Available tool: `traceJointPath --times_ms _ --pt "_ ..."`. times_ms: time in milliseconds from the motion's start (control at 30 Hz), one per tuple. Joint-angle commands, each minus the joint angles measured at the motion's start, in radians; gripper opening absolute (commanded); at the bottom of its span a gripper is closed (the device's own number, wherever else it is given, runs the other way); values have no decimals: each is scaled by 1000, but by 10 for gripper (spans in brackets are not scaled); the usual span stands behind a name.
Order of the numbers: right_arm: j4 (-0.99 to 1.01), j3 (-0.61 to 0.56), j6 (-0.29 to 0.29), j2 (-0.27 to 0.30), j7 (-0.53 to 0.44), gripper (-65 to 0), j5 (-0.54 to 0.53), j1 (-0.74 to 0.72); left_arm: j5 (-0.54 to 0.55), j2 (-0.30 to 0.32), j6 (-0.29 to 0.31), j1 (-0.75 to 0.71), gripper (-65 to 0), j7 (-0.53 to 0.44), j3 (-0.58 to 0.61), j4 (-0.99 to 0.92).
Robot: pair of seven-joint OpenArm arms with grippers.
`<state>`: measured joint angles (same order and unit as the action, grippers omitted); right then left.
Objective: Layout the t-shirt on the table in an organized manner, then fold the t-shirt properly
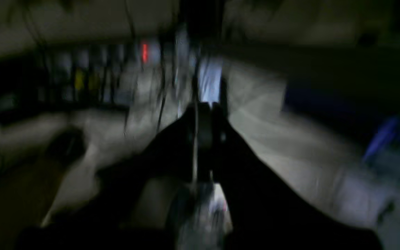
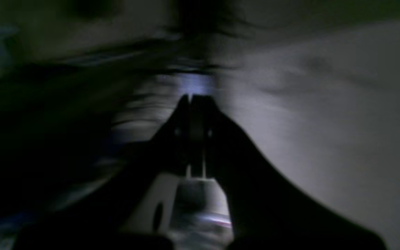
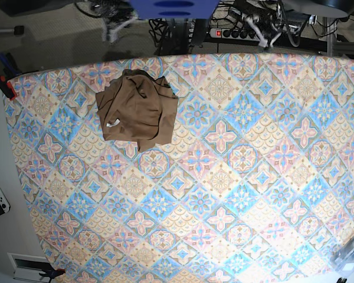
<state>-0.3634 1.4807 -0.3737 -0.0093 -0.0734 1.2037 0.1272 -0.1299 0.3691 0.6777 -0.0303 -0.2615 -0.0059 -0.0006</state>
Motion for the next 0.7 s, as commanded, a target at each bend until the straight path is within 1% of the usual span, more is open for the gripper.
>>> traceJointPath --times_ms 0,100,167,233,300,367,433,533,667 --pt "22 3 61 53 -10 -650 12 9 9 14 -36 11 -650 0 1 1" --pt "154 3 282 95 -16 -650 90 9 8 14 -184 17 -650 24 4 1" --pt "212 3 397 102 -13 -650 126 9 8 12 -252 20 -650 24 39 1" --pt "243 3 503 102 -13 -650 141 7 8 9 -332 30 -650 24 96 1" --pt "251 3 591 102 -13 -650 141 7 8 -8 -418 28 -650 24 143 1" --pt "251 3 635 102 -13 -650 141 5 8 -17 -487 28 -650 24 169 1" --pt "251 3 661 102 -13 -650 141 4 8 -34 -522 25 -650 24 189 1" --pt "251 3 666 102 -12 -650 141 -48 8 -69 -527 26 -650 24 195 1" --pt "251 3 666 102 -12 -650 141 -62 11 -97 -527 26 -650 24 194 1"
